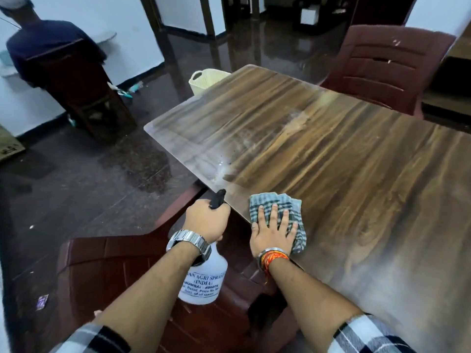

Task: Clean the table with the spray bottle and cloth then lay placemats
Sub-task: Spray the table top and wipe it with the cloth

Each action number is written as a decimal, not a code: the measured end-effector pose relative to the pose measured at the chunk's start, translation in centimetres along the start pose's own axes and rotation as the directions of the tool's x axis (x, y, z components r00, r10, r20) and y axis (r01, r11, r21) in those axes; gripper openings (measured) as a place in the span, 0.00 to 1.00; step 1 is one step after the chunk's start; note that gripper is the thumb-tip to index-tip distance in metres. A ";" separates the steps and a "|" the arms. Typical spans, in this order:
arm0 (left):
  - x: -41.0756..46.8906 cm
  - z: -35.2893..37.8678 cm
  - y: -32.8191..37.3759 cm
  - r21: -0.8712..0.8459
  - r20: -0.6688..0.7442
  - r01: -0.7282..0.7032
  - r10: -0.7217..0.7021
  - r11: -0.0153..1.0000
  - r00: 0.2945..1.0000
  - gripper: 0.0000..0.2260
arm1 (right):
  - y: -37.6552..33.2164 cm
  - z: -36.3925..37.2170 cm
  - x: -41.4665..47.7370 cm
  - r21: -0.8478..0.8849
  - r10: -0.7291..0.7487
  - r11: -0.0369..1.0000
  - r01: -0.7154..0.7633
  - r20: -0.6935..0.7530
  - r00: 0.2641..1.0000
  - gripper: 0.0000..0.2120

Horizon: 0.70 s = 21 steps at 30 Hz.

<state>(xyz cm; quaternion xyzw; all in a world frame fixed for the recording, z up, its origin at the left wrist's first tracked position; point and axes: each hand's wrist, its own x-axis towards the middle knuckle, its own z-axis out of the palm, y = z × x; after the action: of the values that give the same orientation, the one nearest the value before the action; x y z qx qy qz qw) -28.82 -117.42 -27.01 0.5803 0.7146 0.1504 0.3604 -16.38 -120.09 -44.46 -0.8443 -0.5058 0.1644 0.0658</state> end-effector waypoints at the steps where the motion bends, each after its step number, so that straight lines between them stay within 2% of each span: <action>1: 1.4 -0.9 -0.4 0.018 0.014 -0.030 0.030 0.999 0.999 0.11 | -1.1 0.2 0.5 -0.006 0.008 1.000 -0.008 -0.013 1.000 0.27; 9: 9.9 -8.6 -3.5 0.046 0.267 -0.217 0.198 0.975 0.943 0.13 | -2.9 -0.2 0.9 -0.061 0.163 0.985 -0.161 0.041 0.986 0.25; 15: 13.8 -15.2 -7.4 -0.021 0.264 -0.235 0.232 0.972 0.936 0.10 | -5.3 -0.2 0.7 -0.032 0.346 0.938 -0.345 0.059 0.936 0.25; 21: 18.5 -19.7 -11.0 -0.065 0.256 -0.205 0.215 0.977 0.942 0.07 | -10.7 0.5 2.1 0.070 0.555 0.828 -0.557 0.051 0.831 0.25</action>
<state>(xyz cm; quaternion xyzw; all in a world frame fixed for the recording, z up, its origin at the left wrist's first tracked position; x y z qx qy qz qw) -51.56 -99.18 -26.58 0.6610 0.5920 0.1232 0.4443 -24.59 -113.16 -42.43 -0.9490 -0.2322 0.2088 0.0426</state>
